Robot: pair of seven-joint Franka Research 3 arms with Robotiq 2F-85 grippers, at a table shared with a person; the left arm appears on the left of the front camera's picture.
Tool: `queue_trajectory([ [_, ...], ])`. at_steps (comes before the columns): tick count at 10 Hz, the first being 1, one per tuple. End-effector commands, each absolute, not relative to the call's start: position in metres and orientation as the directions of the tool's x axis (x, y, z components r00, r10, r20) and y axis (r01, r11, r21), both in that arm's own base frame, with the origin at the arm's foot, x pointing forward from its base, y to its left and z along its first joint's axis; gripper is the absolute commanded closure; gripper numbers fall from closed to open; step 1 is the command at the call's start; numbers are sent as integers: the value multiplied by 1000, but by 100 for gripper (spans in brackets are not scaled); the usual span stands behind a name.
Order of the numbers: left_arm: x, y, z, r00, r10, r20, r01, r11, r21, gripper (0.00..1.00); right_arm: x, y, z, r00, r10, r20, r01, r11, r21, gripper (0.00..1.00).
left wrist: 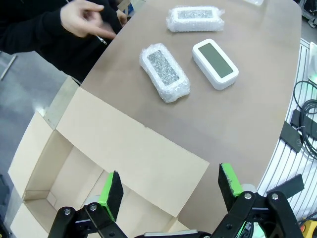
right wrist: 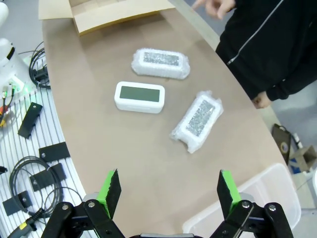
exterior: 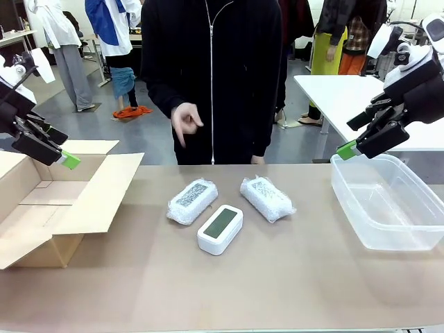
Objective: Separate and place wrapped and unwrapped clocks.
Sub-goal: Pick up the Digital clock indicated by the person.
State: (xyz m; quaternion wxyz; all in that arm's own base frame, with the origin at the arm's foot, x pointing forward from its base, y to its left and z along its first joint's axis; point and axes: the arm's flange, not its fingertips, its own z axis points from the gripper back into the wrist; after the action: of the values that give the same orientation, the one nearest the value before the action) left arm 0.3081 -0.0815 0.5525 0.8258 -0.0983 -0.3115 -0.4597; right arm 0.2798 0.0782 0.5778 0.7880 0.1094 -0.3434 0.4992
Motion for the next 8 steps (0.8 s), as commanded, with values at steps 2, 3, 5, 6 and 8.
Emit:
queue_trajectory([
  [2,308,-80,552,386,-701,600,822,556,122,0,278,78,577,266,710,652,-868,471,-159,0],
  [3,308,-80,552,386,-701,600,822,556,122,0,278,78,577,266,710,652,-868,471,-159,0],
  [5,308,-80,552,386,-701,600,822,556,122,0,278,78,577,266,710,652,-868,471,-159,0],
  [6,308,-80,552,386,-701,600,822,556,122,0,278,78,577,266,710,652,-868,471,-159,0],
  [8,308,-80,552,386,-701,600,822,556,122,0,278,78,577,266,710,652,-868,471,-159,0],
])
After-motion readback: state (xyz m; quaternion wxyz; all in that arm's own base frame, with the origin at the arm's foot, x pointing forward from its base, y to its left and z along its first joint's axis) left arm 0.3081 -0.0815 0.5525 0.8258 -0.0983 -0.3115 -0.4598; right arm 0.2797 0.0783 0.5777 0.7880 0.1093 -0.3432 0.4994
